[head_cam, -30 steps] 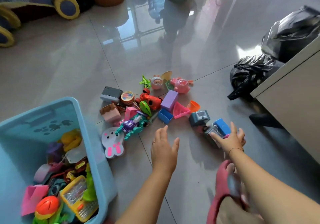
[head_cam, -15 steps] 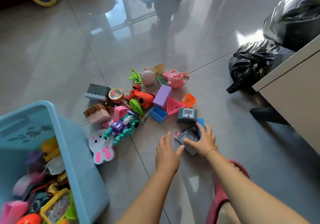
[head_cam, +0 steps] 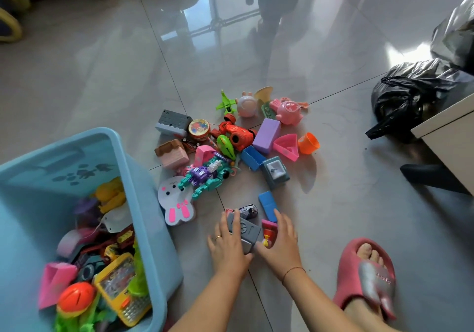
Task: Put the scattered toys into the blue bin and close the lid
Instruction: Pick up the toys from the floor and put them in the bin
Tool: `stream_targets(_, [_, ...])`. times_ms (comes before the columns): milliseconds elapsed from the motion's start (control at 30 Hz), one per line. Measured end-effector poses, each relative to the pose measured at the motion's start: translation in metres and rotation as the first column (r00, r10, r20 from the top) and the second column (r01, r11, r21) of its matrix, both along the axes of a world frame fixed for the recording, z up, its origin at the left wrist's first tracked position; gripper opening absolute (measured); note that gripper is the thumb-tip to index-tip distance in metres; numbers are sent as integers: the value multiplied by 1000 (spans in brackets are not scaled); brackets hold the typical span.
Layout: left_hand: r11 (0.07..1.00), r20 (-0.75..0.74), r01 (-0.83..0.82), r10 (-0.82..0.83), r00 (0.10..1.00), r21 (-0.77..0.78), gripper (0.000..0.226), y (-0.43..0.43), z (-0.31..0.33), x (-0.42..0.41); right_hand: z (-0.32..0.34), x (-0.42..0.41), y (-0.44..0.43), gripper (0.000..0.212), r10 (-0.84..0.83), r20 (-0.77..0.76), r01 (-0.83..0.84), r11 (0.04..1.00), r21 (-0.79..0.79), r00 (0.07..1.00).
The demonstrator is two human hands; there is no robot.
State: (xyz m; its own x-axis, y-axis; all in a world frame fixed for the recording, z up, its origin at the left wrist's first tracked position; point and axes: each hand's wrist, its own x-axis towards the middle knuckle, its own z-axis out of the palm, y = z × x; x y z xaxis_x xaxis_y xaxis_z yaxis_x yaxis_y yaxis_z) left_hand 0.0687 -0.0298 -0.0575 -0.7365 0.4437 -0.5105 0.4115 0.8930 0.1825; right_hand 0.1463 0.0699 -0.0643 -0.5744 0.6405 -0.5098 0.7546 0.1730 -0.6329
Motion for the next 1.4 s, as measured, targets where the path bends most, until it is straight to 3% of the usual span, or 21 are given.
stream_targets(100, [997, 27, -60, 59, 998, 42, 104, -2, -1, 6, -5, 8, -9, 93, 122, 71, -130, 985, 113, 990])
stream_targets(233, [975, 61, -178, 171, 983, 134, 102, -5, 10, 6, -1, 4, -8, 64, 120, 91, -135, 974, 183, 989])
stream_targets(400, [896, -44, -176, 211, 977, 407, 96, -12, 53, 3, 22, -7, -7, 52, -65, -169, 85, 990, 114, 983])
stream_targets(533, [752, -236, -77, 301, 924, 655, 95, -23, 111, 3, 66, -31, -24, 56, -132, -401, 178, 981, 81, 907])
stream_targets(600, [643, -277, -135, 497, 822, 754, 99, -40, 139, -5, 96, -48, -44, 56, -83, -527, 119, 992, 35, 846])
stream_targets(700, [512, -326, -278, 794, 513, 813, 103, -91, 155, -32, 137, -69, -85, 54, 47, -665, -65, 998, -3, 745])
stream_targets(767, [462, -344, -388, 877, 337, 798, 99, -128, 154, -47, 155, -79, -116, 50, 169, -708, -232, 973, 8, 686])
stream_targets(867, [339, -284, -560, 941, 187, 756, 93, -168, 145, -60, 158, -91, -151, 49, 408, -678, -377, 903, 204, 611])
stream_targets(1033, [268, -159, -688, 962, 220, 675, 111, -196, 134, -88, 144, -119, -163, 83, 620, -504, -569, 775, 275, 601])
stream_targets(1100, [330, -196, -661, 943, 270, 674, 105, -184, 140, -95, 142, -122, -148, 87, 607, -461, -521, 794, 313, 648])
stream_targets(1233, [485, -299, -404, 846, 441, 776, 76, -127, 156, -100, 109, -107, -89, 71, 269, -442, -154, 948, 277, 856])
stream_targets(1300, [507, -349, -266, 811, 470, 820, 54, -91, 154, -92, 80, -88, -52, 65, 90, -309, -8, 966, 258, 947])
stream_targets(1400, [543, -382, -107, 704, 599, 833, 34, -31, 139, -65, 45, -57, -3, 70, 75, -11, -69, 958, 279, 997])
